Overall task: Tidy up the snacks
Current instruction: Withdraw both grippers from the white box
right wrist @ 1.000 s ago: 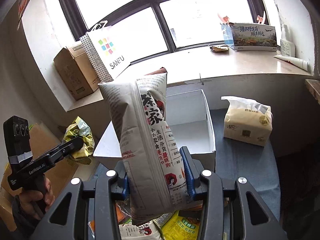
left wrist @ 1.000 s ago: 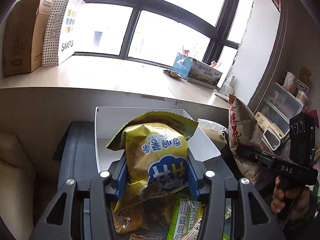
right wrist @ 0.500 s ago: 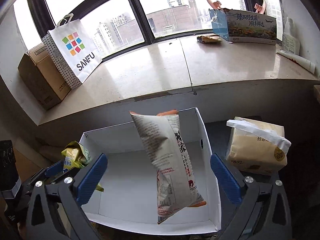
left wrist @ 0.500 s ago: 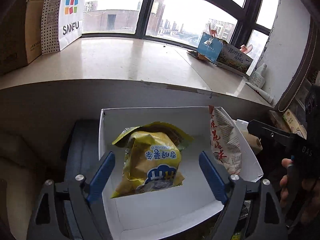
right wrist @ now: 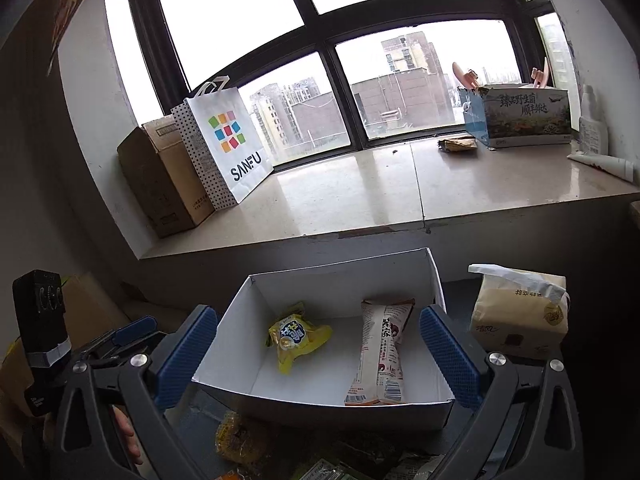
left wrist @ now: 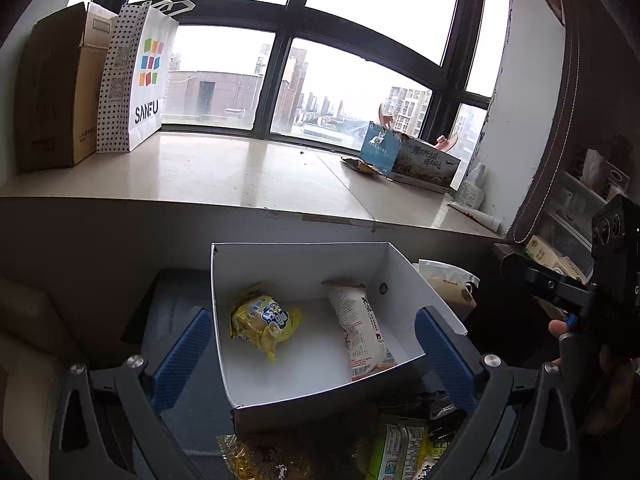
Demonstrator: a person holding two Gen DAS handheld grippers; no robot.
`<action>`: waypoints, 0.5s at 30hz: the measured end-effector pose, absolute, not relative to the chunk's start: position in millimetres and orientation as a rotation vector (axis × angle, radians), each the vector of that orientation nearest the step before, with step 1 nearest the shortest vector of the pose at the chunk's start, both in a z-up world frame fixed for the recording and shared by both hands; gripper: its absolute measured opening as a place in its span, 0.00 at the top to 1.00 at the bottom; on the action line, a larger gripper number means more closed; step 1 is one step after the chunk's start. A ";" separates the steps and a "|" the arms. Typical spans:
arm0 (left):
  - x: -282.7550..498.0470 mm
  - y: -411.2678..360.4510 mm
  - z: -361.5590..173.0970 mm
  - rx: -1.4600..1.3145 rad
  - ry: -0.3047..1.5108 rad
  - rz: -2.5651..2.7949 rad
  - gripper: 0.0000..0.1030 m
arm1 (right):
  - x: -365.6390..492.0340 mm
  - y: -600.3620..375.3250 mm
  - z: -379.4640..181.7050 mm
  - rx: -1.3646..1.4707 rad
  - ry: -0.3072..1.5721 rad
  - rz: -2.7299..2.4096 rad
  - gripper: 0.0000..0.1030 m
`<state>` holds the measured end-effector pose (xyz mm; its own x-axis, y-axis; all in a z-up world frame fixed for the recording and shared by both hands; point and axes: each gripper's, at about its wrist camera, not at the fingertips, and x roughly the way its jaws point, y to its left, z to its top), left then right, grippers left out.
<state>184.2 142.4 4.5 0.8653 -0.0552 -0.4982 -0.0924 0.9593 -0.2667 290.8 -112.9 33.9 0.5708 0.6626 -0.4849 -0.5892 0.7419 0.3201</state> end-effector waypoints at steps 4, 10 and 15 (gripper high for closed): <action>145.0 129.3 8.5 -0.289 0.517 -0.025 0.00 | 254.9 -123.4 41.1 0.109 0.610 0.783 0.00; 82.0 107.5 16.0 -0.253 0.489 -0.063 0.00 | 200.9 -151.1 47.7 0.103 0.554 0.810 0.00; 38.6 92.0 14.6 -0.243 0.464 -0.032 0.00 | 161.0 -174.0 48.7 0.102 0.505 0.787 0.00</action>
<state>38.6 92.0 14.6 0.8943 -0.0854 -0.4392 -0.0249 0.9706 -0.2394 161.0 -174.0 48.7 0.5939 0.7000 -0.3966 -0.6523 0.7075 0.2720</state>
